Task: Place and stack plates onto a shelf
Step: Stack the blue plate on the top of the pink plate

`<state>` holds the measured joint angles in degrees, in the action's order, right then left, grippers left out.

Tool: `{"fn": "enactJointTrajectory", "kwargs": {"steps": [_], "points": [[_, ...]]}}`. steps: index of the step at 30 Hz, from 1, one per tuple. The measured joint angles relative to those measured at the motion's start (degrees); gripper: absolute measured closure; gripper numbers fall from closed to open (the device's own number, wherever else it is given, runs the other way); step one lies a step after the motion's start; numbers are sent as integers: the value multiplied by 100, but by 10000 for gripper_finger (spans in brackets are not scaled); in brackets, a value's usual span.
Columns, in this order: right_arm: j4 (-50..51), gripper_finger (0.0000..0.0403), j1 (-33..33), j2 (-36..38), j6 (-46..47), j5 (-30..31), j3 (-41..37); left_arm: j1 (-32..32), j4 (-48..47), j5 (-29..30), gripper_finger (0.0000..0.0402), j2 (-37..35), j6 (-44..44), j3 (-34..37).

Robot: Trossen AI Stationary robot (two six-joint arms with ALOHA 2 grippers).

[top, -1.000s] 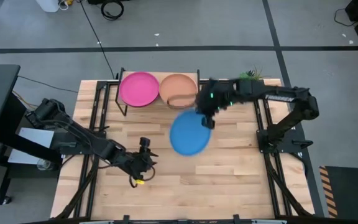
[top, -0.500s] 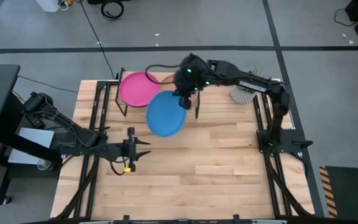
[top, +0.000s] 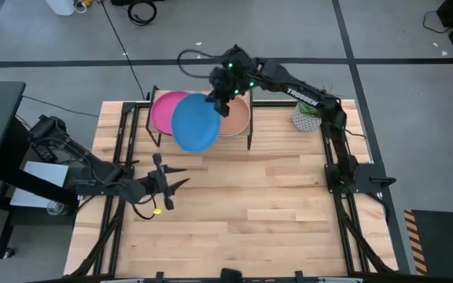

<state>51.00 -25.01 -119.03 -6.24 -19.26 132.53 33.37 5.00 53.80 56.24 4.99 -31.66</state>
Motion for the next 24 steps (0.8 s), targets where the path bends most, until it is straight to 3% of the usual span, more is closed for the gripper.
{"fn": "enactJointTrajectory", "kwargs": {"steps": [5,12,24], "points": [[497,387,-288,81,40,20,1,-21,-548,921,251,361,1327,-720],[1121,387,-522,97,215,159,-5,-386,-559,2424,239,1163,4038,-1314],[1668,386,-542,100,473,55,-5,-1439,-571,2223,146,1766,6923,-1508]]}}
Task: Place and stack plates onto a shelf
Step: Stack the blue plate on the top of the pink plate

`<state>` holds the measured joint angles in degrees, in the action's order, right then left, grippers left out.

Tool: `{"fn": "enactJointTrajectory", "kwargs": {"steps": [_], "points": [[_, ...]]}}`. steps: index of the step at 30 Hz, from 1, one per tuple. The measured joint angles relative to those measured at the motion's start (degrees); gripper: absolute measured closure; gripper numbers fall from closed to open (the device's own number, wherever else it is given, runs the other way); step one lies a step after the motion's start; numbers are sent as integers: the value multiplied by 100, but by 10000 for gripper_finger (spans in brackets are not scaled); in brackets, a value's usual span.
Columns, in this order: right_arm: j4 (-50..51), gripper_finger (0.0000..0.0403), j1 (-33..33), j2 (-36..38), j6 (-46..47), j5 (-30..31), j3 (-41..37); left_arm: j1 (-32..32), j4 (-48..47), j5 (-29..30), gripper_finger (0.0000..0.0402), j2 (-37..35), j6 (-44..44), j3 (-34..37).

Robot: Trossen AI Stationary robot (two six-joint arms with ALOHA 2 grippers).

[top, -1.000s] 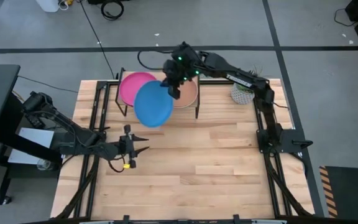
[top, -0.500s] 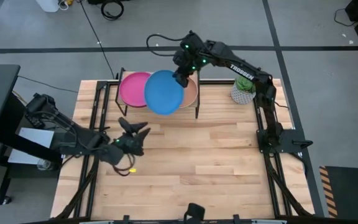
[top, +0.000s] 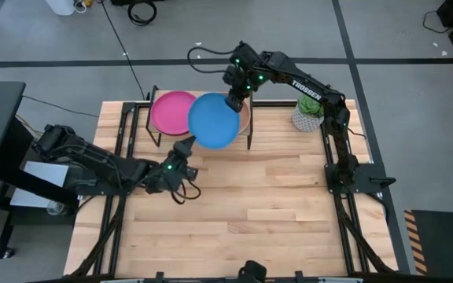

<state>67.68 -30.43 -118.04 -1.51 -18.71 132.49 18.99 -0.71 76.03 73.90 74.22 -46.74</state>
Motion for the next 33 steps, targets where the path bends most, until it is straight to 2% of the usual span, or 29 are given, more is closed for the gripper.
{"fn": "enactJointTrajectory", "kwargs": {"steps": [9,14,21,25,33], "points": [[396,386,18,2,152,-380,0,-458,11,-784,143,-2,1190,-4],[664,386,56,2,143,-352,0,-632,14,-880,155,-2,1262,-4],[715,379,67,2,35,-358,-2,-645,19,-1032,227,-2,1674,-4],[715,376,67,2,-16,-632,-4,-646,57,-1082,270,-4,1796,-5],[708,367,84,7,-107,-796,-4,-665,119,-1186,326,-4,1813,-7]]}}
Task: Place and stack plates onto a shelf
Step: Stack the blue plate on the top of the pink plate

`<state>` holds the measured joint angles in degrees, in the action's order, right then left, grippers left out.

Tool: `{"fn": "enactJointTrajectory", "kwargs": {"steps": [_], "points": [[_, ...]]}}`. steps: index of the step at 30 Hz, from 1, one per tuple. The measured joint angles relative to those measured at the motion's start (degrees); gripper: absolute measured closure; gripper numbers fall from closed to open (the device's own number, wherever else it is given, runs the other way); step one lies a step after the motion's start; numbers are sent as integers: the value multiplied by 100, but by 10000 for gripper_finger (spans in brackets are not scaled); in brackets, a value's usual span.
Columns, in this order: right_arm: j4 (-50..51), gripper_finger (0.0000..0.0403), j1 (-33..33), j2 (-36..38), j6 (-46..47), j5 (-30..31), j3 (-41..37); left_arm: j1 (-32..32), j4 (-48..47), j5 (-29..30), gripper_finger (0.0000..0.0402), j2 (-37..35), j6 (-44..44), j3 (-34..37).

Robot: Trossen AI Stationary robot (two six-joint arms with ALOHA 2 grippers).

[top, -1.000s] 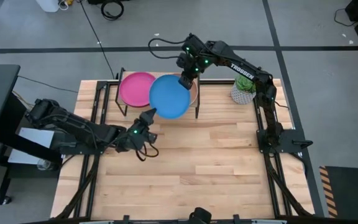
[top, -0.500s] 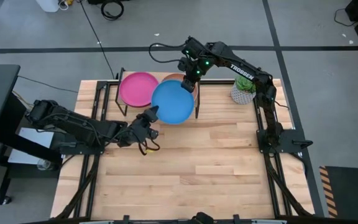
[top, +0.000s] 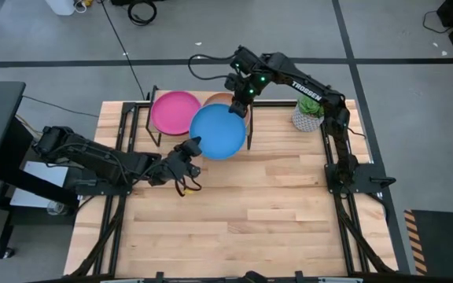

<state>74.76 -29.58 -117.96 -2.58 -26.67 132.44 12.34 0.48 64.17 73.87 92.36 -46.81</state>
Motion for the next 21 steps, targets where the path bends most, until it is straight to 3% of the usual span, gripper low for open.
{"fn": "enactJointTrajectory", "kwargs": {"steps": [6,15,21], "points": [[-10,340,19,23,-102,26,7,-9,103,-160,358,7,-71,11],[178,282,2,117,-331,107,177,-9,188,-248,362,7,-307,9],[176,261,-156,554,-368,280,234,-9,190,-139,362,-4,-345,4]]}}
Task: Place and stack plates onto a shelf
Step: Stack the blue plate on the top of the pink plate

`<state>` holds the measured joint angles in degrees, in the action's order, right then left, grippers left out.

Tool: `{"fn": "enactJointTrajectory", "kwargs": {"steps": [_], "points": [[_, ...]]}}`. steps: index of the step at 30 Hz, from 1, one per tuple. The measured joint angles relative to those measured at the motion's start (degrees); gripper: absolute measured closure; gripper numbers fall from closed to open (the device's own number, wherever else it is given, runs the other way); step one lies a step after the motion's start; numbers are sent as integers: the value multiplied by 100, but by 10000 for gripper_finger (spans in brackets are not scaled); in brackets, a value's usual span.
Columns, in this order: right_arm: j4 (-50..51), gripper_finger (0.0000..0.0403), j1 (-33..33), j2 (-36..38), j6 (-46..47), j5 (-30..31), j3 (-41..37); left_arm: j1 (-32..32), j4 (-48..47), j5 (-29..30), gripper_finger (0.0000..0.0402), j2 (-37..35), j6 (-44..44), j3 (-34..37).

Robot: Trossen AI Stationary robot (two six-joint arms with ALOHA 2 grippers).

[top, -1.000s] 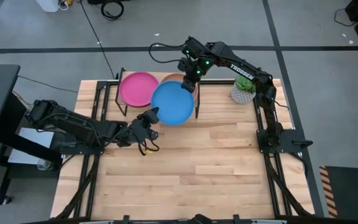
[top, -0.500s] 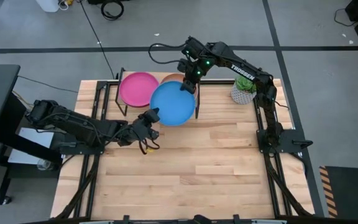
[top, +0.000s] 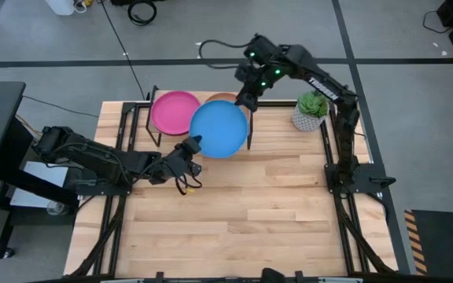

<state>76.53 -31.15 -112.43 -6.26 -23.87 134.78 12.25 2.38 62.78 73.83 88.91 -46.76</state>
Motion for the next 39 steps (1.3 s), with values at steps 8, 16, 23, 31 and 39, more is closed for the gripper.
{"fn": "enactJointTrajectory", "kwargs": {"steps": [8,16,23,31,39], "points": [[16,258,-228,669,54,647,-2,-129,-92,160,362,-158,-284,-4],[124,258,-271,1308,151,661,-2,-661,-1232,118,363,-1009,-1725,-7],[172,258,-211,1595,154,657,-2,-1191,-3281,-388,363,-1713,-4088,-4],[173,258,-193,1477,176,709,-2,-1607,-4525,-1193,363,-1913,-6070,-508],[154,258,-156,1408,157,775,-4,-2028,-6178,-2457,363,-1422,-7512,-1947]]}}
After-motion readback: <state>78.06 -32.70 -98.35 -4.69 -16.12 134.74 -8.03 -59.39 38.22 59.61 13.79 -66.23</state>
